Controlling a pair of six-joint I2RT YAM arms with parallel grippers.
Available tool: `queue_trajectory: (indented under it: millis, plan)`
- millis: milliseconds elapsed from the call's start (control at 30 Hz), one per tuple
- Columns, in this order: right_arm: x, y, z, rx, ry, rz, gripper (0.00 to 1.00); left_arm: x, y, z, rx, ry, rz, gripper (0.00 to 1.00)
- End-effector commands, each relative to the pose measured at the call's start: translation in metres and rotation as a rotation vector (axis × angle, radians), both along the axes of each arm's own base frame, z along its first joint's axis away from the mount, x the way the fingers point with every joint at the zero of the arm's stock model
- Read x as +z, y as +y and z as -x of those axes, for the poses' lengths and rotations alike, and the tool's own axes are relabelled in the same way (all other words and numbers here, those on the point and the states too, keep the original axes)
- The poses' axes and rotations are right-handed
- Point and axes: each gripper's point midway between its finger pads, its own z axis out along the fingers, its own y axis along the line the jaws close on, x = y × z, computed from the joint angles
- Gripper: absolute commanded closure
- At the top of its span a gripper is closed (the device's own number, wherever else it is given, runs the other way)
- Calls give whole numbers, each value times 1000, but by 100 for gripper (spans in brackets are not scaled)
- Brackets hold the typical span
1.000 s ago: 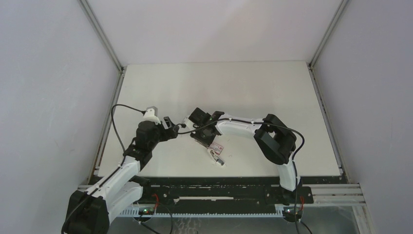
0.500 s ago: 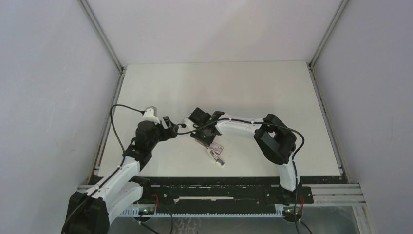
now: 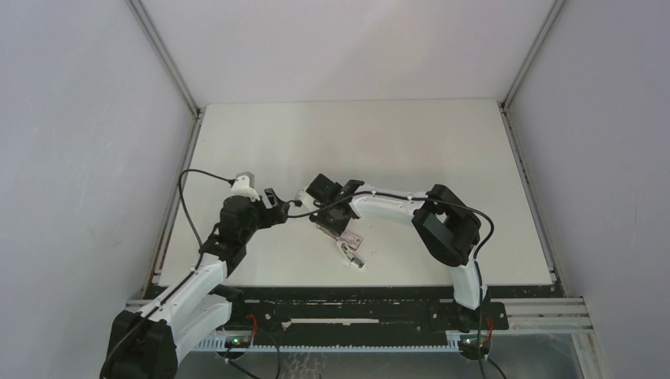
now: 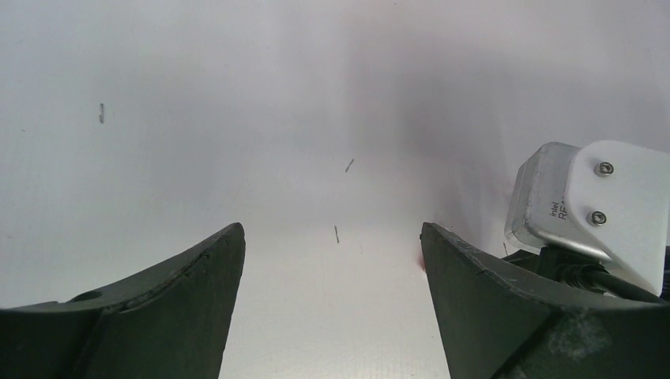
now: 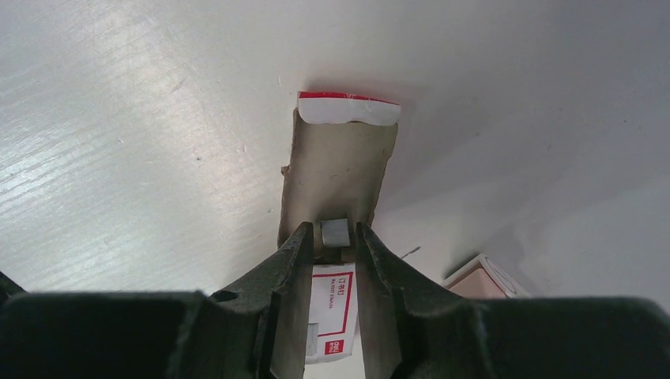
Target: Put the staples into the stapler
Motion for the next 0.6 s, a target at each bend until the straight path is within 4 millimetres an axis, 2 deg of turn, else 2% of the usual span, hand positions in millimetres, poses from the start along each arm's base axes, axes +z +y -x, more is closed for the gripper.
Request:
queue_trajectory:
  millis: [0, 267, 367, 467, 567]
  plan:
    - [0, 3, -11, 3, -39, -6, 75, 0, 3, 0, 16, -17, 11, 14]
    - [-8, 1, -9, 8, -19, 11, 75, -1, 3, 0, 14, -16, 10, 14]
    - [-8, 2, -8, 10, -16, 7, 79, -1, 3, 0, 14, -15, 9, 14]
    - [0, 7, -8, -3, -13, -31, 83, 0, 4, 0, 18, -16, 9, 14]
    - [23, 14, -14, -44, -26, -109, 86, 0, 4, 0, 16, -17, 9, 14]
